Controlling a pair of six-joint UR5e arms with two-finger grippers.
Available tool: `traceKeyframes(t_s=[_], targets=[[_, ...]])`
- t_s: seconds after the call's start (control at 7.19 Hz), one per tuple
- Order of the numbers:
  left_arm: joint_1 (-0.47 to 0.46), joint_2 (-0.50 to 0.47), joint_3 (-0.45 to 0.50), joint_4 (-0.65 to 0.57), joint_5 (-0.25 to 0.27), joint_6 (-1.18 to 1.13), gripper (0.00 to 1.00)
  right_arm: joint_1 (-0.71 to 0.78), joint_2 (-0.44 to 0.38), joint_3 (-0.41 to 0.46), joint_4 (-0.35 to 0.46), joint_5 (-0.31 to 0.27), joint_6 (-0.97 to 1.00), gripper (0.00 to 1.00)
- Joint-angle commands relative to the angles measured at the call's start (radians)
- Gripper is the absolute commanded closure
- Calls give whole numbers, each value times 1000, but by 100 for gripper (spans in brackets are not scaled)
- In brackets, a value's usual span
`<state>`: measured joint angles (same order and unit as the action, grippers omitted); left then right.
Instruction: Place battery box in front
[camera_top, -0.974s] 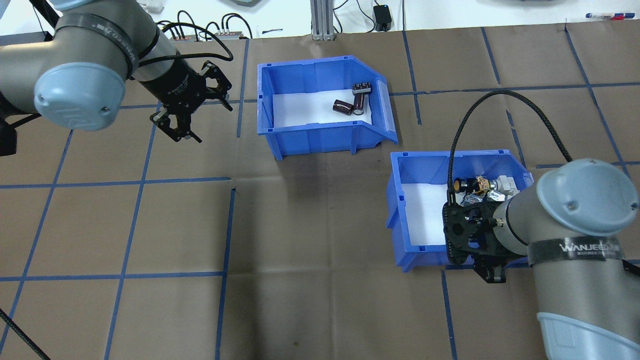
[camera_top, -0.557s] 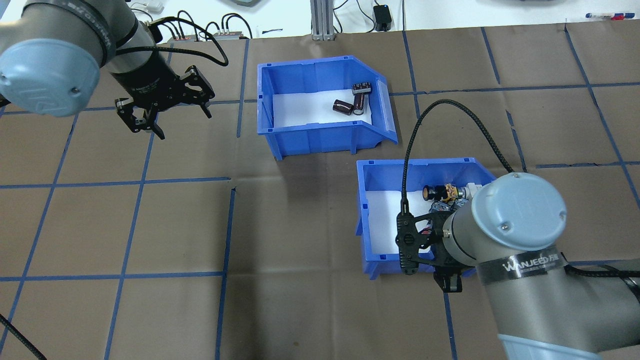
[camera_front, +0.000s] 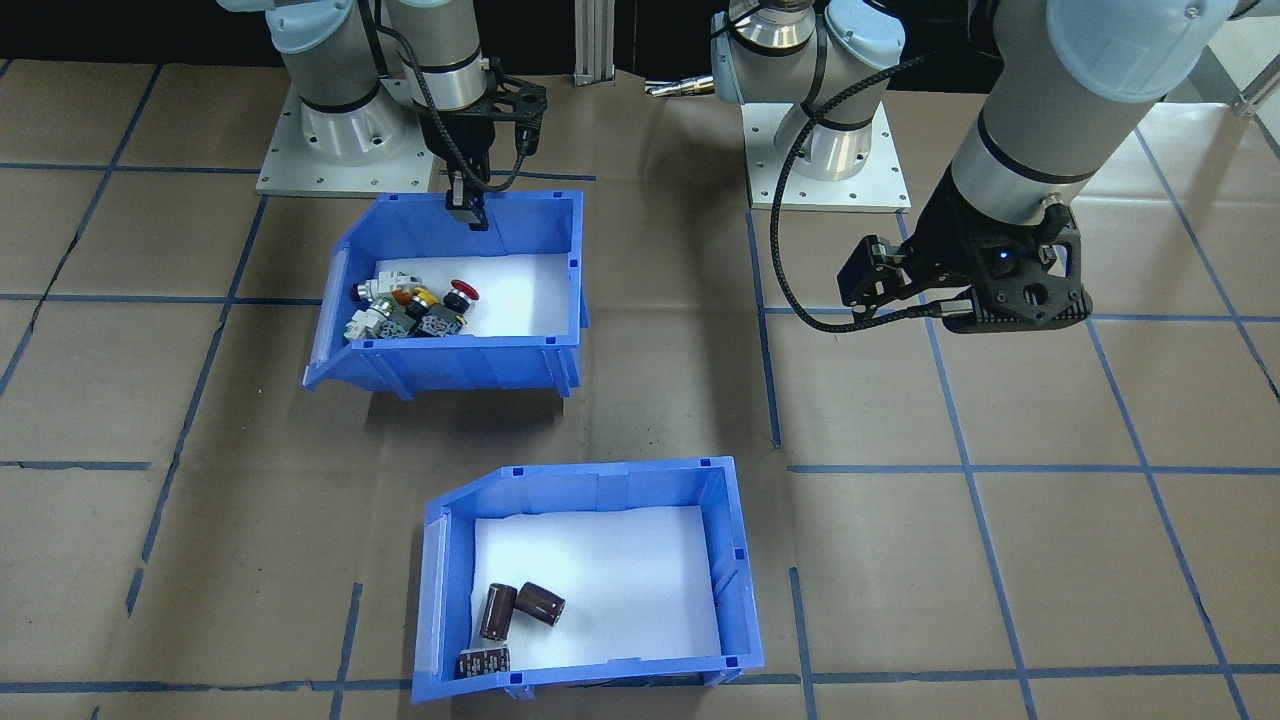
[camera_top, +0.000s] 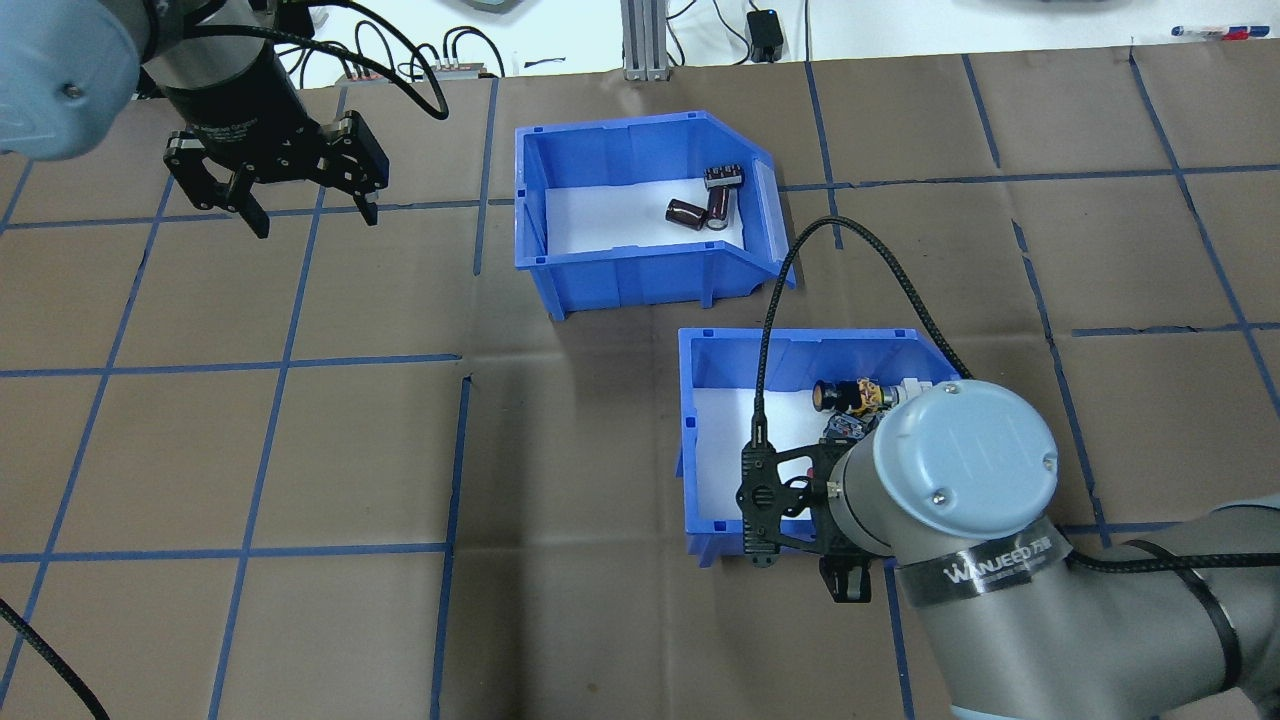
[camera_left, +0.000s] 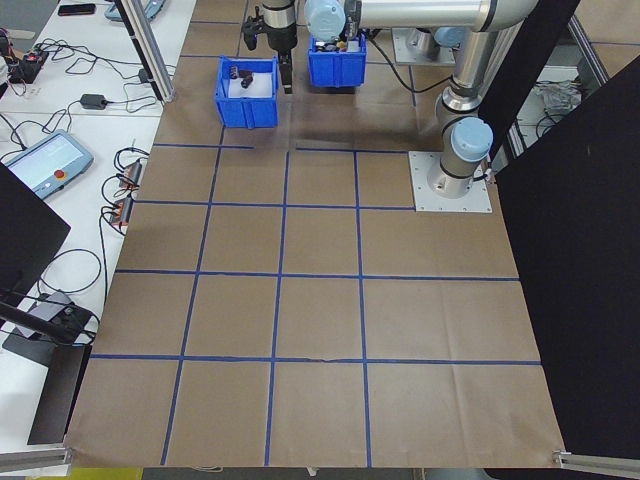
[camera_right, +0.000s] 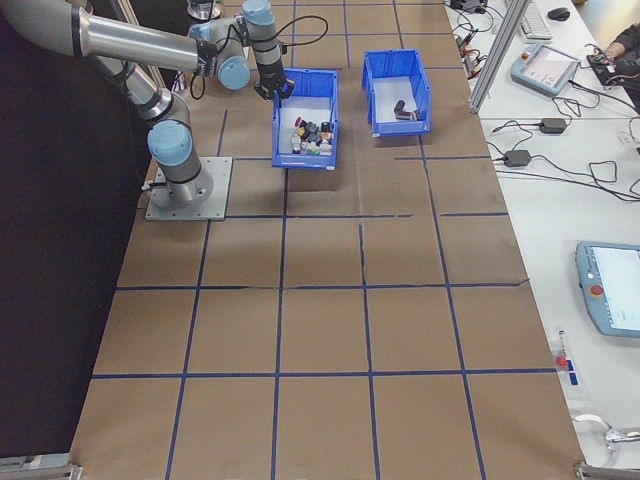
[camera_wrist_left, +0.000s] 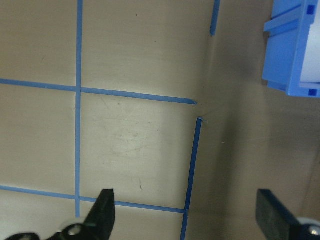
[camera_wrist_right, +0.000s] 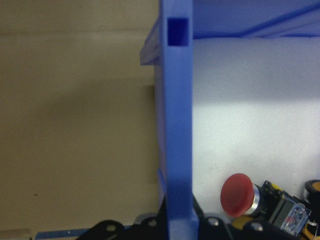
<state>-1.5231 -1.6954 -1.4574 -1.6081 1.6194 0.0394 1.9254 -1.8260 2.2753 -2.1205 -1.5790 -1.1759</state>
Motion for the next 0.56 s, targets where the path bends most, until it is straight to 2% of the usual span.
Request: traceKeyframes(t_s=[0.0, 0.14, 0.28, 0.42], targets=[[-3, 22, 0, 0, -2, 31, 0, 110, 135, -74, -28, -47, 117, 100], [-20, 57, -1, 0, -9, 28, 0, 144, 167, -76, -77, -53, 123, 100], [-76, 98, -42, -4, -59, 28, 0, 162, 188, -76, -91, -55, 128, 100], [-118, 126, -64, 8, -56, 34, 0, 176, 191, -76, -91, -53, 168, 100]])
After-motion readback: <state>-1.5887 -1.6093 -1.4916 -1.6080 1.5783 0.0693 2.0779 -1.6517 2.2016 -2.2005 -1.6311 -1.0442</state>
